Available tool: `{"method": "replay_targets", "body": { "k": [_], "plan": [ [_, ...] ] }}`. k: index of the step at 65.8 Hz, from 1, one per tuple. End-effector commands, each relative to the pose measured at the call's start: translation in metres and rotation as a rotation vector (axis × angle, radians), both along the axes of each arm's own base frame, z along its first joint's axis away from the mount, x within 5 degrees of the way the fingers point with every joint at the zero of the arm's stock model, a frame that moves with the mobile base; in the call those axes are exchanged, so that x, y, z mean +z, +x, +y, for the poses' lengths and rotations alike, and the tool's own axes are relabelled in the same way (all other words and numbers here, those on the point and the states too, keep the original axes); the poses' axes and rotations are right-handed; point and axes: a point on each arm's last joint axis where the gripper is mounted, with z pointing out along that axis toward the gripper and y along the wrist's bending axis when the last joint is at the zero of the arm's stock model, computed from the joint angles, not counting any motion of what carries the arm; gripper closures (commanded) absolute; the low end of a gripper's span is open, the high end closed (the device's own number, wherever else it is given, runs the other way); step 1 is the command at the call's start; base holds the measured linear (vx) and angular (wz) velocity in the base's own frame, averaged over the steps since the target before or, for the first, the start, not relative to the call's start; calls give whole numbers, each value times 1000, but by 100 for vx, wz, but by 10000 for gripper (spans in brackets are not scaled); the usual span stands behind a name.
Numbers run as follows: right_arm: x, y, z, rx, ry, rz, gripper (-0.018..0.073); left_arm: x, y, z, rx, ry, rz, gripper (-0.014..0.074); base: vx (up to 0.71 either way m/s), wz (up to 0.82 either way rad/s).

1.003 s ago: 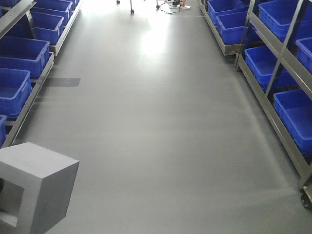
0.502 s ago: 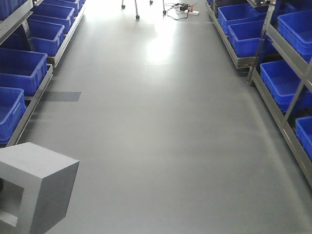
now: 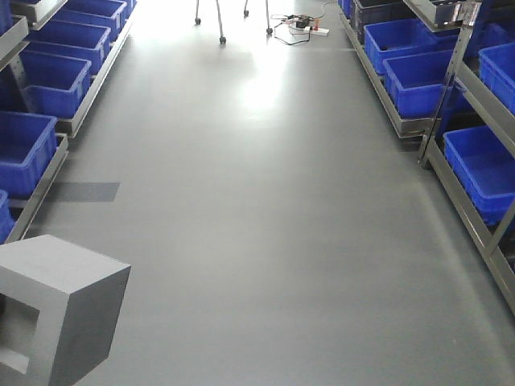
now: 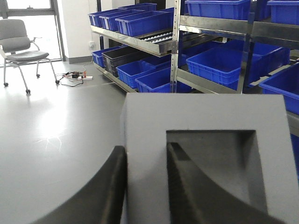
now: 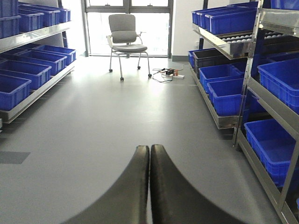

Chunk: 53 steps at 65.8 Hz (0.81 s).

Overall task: Sort gray base to blue bin
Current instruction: 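Drive down the aisle between the blue bin shelves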

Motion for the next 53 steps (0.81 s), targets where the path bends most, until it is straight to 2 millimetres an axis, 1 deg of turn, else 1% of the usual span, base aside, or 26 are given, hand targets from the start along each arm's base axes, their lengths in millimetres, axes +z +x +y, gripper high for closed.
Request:
{"method": "replay_targets", "body": {
  "k": [1,27,53],
  "plan": [
    [2,0,0,2,-11,-71,568,20,0,1,7,-79,-111,602,49,-11],
    [2,0,0,2,-11,-71,568,20,0,1,7,-79,-111,602,48,-12],
    [2,0,0,2,-11,-71,568,20,0,1,7,-79,-111,602,49,-4]
  ]
}}
